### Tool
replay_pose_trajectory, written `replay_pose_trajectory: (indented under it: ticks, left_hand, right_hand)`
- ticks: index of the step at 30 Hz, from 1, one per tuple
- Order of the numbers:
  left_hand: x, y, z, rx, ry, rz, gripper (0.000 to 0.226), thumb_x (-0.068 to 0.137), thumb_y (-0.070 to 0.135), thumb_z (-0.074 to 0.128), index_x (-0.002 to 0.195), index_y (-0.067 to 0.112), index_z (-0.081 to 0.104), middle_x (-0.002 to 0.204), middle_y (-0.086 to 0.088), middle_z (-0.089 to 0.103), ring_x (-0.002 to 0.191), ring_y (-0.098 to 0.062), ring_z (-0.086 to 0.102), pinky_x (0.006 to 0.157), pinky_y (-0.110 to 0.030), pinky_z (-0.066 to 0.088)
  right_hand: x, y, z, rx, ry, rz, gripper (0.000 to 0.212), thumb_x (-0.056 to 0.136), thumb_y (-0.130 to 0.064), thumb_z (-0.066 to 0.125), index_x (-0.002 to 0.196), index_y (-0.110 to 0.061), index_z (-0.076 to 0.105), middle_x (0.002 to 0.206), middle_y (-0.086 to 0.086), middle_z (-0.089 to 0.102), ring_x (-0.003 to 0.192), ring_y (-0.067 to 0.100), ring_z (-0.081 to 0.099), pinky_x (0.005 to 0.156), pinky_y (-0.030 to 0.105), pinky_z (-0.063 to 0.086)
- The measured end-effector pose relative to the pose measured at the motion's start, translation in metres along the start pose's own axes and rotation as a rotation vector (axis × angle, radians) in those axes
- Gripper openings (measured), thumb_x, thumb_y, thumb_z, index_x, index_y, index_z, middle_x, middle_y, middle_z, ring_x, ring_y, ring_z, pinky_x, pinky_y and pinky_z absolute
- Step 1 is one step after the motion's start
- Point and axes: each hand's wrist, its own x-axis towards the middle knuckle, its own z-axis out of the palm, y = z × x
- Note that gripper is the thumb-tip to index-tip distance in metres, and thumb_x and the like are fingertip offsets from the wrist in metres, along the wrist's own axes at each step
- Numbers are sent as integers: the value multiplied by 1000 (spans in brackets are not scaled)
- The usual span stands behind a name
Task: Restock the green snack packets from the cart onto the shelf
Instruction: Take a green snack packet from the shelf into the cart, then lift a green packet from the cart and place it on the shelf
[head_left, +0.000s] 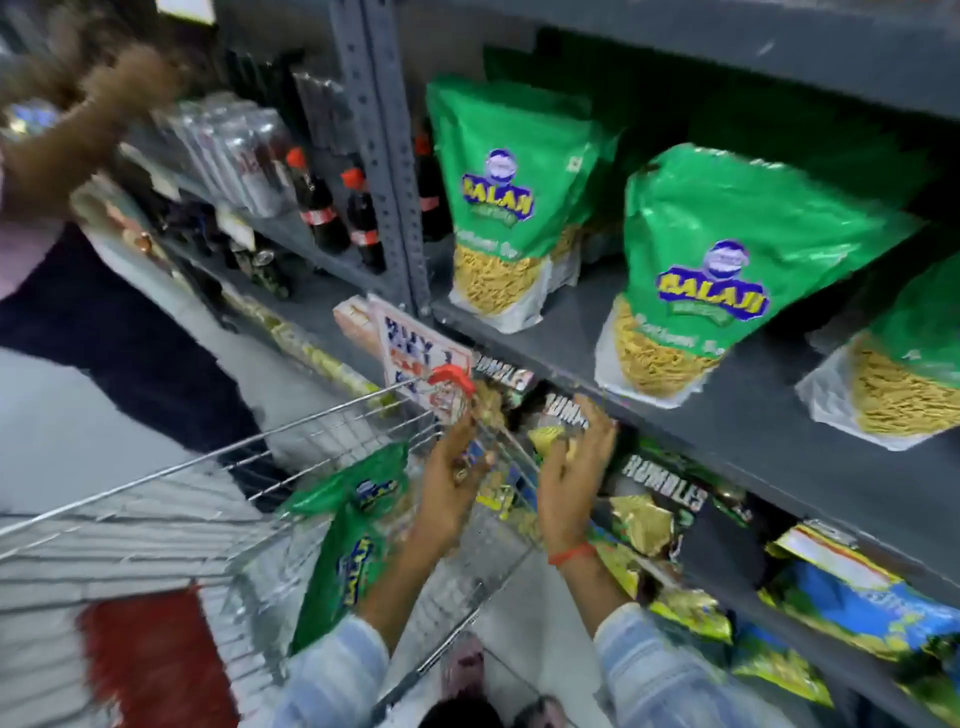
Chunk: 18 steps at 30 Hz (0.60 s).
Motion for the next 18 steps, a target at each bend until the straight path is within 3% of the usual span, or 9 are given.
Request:
replay_pose_trajectory:
  ticks: [2,4,8,11,15,18]
  left_hand:
    - [-22,-33,-30,112,166,-5,48,90,13,57,135,9,41,131,3,46,125,-19,46,89,-7,39]
    - [-38,-59,-62,240,305,-49,51,89,23,56,136,12,40,136,0,47,122,-20,49,91,-17,37]
    - [-59,-97,-123,315,472,-220,54,84,39,44,131,13,47,134,-13,56,120,-27,54,97,-35,42]
    - [-69,-129,-160,205,530,-356,48,84,38,43,119,8,56,123,-15,62,116,-28,57,98,-40,43]
    - [-83,-173,-191,-136,428,-558,38,96,27,43,118,0,56,119,-18,62,112,-26,57,95,-38,40]
    - [-91,-214,-205,-144,244,-672,48,84,42,54,119,8,55,111,-1,67,104,-19,59,94,-37,37]
  right_hand:
    - [-26,11,26,-27,-171,45,50,78,-17,33,124,-4,47,129,21,49,122,26,42,109,19,23]
    - [-48,23,51,-69,-330,80,45,81,-5,39,126,-3,46,129,23,48,121,20,41,103,13,24]
    - [-88,45,93,-161,-635,105,40,83,4,44,121,-7,50,124,20,51,117,33,47,101,40,40]
    - [-109,60,119,-239,-824,83,40,81,7,47,118,-5,52,126,19,52,118,34,47,102,47,42]
    - [-123,84,146,-360,-1033,112,43,80,10,47,120,-4,51,124,23,56,114,38,52,97,42,45]
    - [-125,97,161,-464,-1202,138,54,79,12,46,130,-5,44,128,24,55,114,39,54,95,39,45]
